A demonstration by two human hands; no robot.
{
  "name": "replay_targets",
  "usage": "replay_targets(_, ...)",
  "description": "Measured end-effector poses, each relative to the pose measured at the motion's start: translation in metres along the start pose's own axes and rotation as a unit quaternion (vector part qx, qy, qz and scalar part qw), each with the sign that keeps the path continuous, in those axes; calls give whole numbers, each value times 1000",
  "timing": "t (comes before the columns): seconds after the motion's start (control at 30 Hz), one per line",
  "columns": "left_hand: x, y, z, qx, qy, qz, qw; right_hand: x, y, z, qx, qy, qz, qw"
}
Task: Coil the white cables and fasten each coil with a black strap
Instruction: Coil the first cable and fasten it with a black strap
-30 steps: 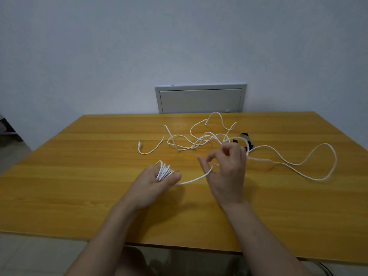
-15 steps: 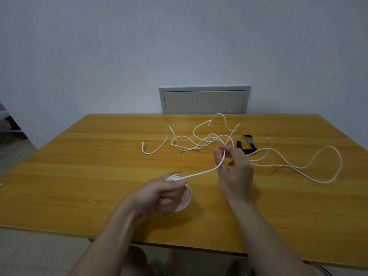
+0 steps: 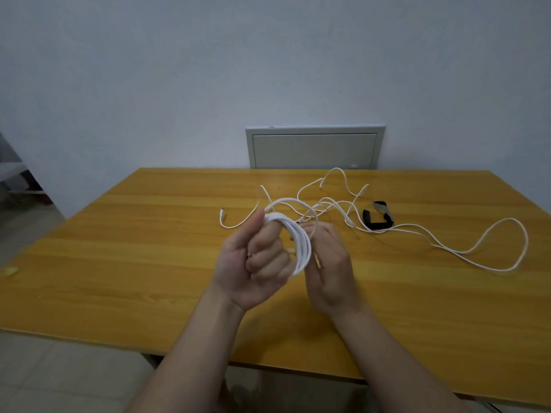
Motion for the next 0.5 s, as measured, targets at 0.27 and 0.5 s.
replay_targets(0.27,51,-29,4,139,177,-65,972,20,26,-16,-112,98,-76,986)
replay_targets(0.5,46,-21,-1,87,84,-67,990,43,10,-17,-63,182,-76,978)
Point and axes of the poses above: each hand's wrist, its own z-axis towards the middle knuckle, its own y-axis out of the palm, x = y × z, the point moved 9 cm from there along z, towards the middle knuckle, and after that the axes turned 2 degrees about -x, right-handed, at the moved point
